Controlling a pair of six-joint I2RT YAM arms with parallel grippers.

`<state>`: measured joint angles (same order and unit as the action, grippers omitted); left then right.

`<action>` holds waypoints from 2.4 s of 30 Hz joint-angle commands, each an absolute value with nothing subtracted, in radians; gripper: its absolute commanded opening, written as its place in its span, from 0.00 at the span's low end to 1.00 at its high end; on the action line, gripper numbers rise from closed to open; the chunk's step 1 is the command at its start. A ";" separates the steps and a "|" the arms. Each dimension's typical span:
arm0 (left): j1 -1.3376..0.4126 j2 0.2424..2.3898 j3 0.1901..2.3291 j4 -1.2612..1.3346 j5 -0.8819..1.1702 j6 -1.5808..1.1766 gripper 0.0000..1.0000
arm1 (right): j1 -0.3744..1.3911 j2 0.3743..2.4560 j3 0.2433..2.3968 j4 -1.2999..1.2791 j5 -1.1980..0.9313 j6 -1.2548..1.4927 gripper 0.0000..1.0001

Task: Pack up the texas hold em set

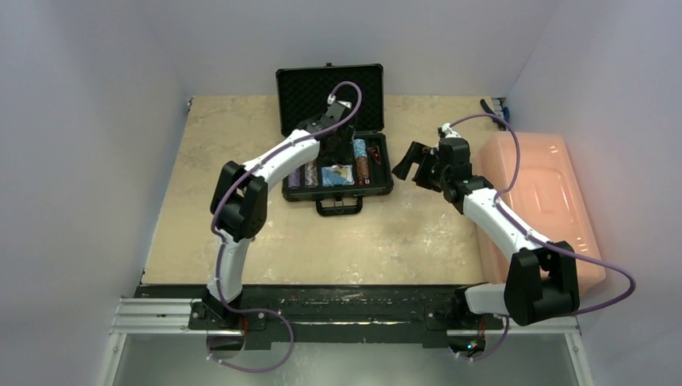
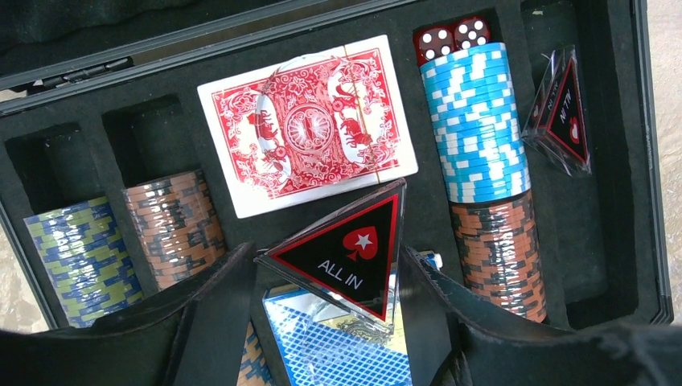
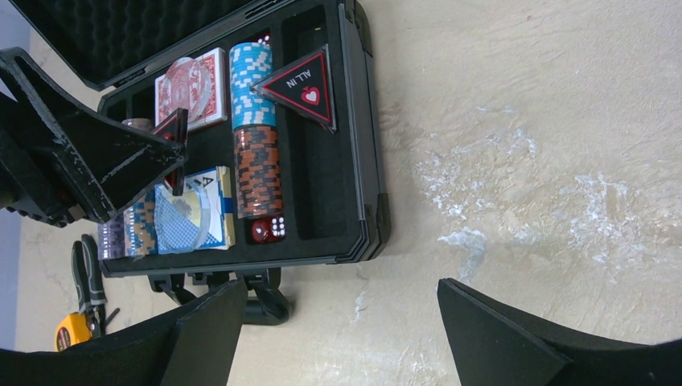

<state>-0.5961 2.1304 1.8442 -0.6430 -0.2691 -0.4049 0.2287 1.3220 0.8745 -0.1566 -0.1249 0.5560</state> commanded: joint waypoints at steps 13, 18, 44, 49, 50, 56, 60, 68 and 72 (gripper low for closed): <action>-0.570 2.169 1.901 -0.603 -0.309 -0.441 0.46 | 0.232 1.321 0.870 -0.125 -0.146 0.538 0.94; -0.569 2.173 1.902 -0.601 -0.311 -0.443 0.47 | 0.232 1.321 0.870 -0.124 -0.147 0.538 0.94; -0.568 2.107 1.859 -0.592 -0.314 -0.445 0.85 | 0.232 1.310 0.865 -0.121 -0.150 0.535 0.94; -0.569 2.033 1.828 -0.603 -0.309 -0.441 0.86 | 0.232 1.298 0.868 -0.124 -0.145 0.532 0.94; -0.569 2.013 1.815 -0.604 -0.308 -0.440 0.86 | 0.231 1.293 0.868 -0.126 -0.141 0.530 0.94; -0.569 1.835 1.671 -0.587 -0.307 -0.425 0.90 | 0.232 1.272 0.868 -0.130 -0.128 0.520 0.94; -0.571 1.682 1.556 -0.604 -0.345 -0.418 0.96 | 0.231 1.256 0.867 -0.130 -0.120 0.511 0.95; -0.570 1.393 1.350 -0.705 -0.489 -0.410 1.00 | 0.232 1.193 0.866 -0.121 -0.116 0.519 0.99; -0.571 1.248 1.278 -0.779 -0.491 -0.428 1.00 | 0.233 1.171 0.899 -0.150 -0.102 0.532 0.99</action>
